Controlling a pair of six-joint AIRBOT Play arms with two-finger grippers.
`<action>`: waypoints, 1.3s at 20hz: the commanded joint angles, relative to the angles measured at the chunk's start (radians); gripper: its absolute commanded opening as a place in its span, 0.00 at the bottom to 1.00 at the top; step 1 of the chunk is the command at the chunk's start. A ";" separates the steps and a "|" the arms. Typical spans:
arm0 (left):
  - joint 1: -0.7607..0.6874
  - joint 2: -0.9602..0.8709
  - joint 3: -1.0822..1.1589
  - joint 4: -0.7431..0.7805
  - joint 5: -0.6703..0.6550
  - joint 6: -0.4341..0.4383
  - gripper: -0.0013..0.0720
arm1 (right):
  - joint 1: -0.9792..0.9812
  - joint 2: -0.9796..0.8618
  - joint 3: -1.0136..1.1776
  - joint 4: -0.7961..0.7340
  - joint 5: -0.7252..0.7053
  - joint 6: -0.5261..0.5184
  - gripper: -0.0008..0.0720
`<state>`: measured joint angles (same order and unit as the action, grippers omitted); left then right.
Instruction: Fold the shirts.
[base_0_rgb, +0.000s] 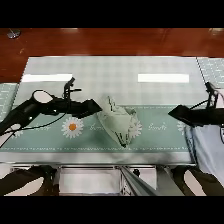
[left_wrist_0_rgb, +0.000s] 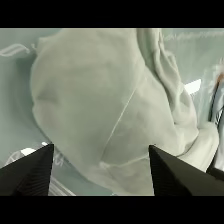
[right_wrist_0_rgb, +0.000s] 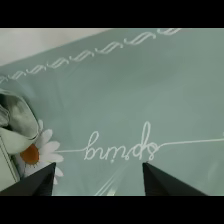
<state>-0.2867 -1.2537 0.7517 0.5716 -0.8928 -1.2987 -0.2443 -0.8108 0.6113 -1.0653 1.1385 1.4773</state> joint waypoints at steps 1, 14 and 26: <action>-0.071 -0.086 0.047 -0.031 0.029 0.032 0.96 | 0.093 0.018 -0.082 0.017 -0.072 0.026 0.86; 0.151 -0.106 0.161 0.047 -0.172 0.161 0.04 | 0.453 -0.211 -0.082 0.151 -0.269 0.086 0.86; 0.149 -0.108 0.161 0.049 -0.170 0.161 0.04 | 0.649 -0.629 0.191 0.361 -0.338 0.060 0.85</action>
<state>-0.1387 -1.3613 0.9112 0.6201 -1.0622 -1.1385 0.3656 -1.3453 0.7338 -0.7357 0.7845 1.5410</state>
